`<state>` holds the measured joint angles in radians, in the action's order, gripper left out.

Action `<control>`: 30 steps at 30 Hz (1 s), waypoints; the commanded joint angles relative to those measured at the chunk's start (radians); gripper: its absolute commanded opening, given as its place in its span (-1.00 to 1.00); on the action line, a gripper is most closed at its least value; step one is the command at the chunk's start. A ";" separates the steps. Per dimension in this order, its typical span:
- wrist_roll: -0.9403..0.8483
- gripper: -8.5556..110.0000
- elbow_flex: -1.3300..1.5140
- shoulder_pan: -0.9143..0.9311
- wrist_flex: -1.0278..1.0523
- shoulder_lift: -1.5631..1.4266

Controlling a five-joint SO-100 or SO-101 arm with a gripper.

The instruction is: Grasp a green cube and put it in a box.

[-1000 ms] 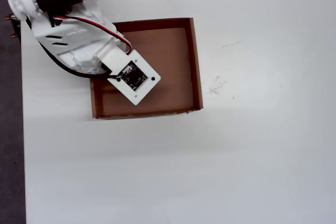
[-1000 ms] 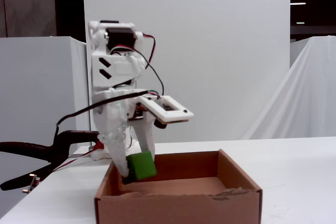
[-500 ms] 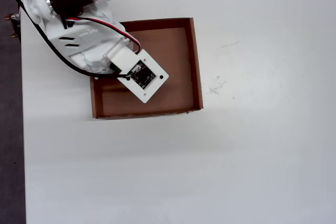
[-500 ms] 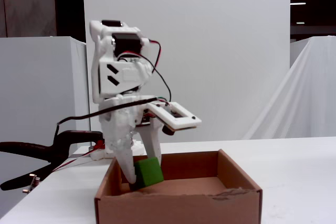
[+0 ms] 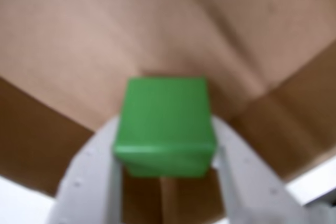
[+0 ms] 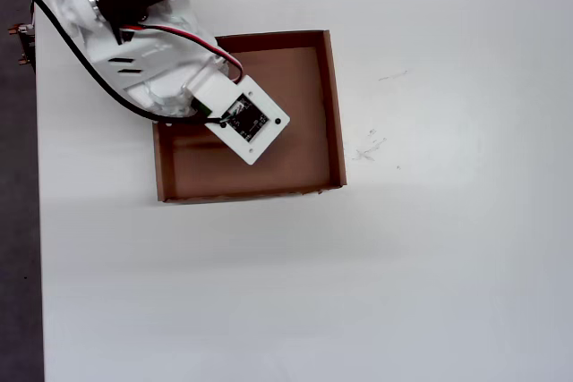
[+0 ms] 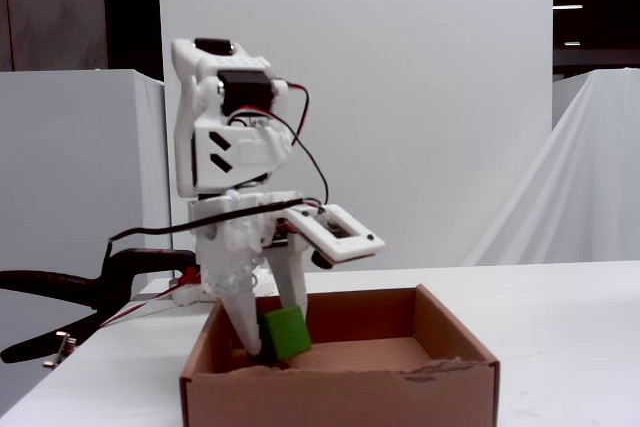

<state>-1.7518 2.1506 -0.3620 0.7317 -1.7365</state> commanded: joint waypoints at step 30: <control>0.209 -0.41 0.440 0.469 0.354 -0.943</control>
<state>-1.5662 2.4897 0.0614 1.0615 -2.5403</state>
